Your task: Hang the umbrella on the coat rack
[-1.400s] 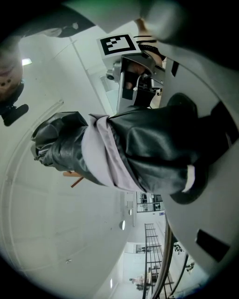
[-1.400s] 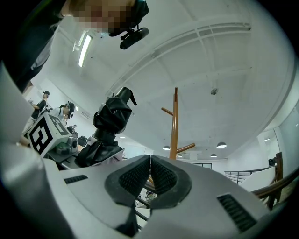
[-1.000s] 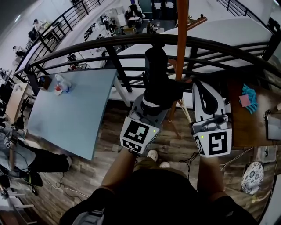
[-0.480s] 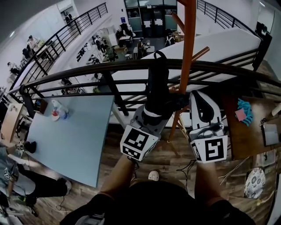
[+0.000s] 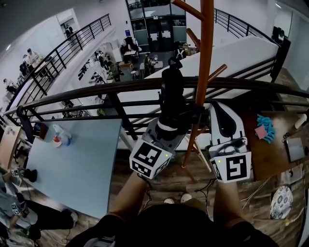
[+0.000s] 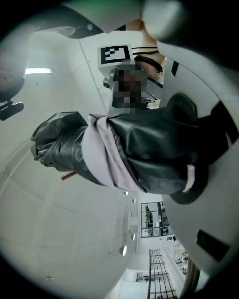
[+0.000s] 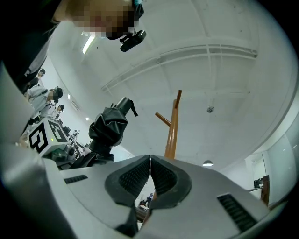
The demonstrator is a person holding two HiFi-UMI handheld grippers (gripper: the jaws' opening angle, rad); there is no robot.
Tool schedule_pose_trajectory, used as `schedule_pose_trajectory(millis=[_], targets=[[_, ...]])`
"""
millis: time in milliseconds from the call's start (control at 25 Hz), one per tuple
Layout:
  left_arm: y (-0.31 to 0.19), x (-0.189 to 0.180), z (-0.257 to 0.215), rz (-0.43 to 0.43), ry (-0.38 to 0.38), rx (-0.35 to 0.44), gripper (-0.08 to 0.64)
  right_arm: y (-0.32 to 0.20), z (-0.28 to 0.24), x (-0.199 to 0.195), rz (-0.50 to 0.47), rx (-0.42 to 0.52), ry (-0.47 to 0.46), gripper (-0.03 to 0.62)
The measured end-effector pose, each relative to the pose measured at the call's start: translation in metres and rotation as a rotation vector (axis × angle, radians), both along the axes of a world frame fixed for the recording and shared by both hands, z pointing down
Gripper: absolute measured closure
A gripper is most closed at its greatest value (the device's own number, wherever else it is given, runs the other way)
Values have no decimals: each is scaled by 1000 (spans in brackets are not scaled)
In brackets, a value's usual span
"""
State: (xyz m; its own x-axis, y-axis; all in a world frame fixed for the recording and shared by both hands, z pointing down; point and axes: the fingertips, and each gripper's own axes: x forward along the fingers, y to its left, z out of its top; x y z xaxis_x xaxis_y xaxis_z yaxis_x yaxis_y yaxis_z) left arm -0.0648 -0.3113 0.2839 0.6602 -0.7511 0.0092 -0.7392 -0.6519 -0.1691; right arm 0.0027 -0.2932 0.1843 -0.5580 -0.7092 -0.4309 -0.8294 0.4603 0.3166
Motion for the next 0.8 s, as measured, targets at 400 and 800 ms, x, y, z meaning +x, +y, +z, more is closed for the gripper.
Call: schedule_pose_trajectory(millis=[400, 800], targets=[[-24, 2, -35, -4, 0, 25, 362, -17, -41, -3, -60, 69, -3, 561], [-44, -3, -62, -20, 1, 51, 362, -34, -64, -14, -124, 107, 3, 561]])
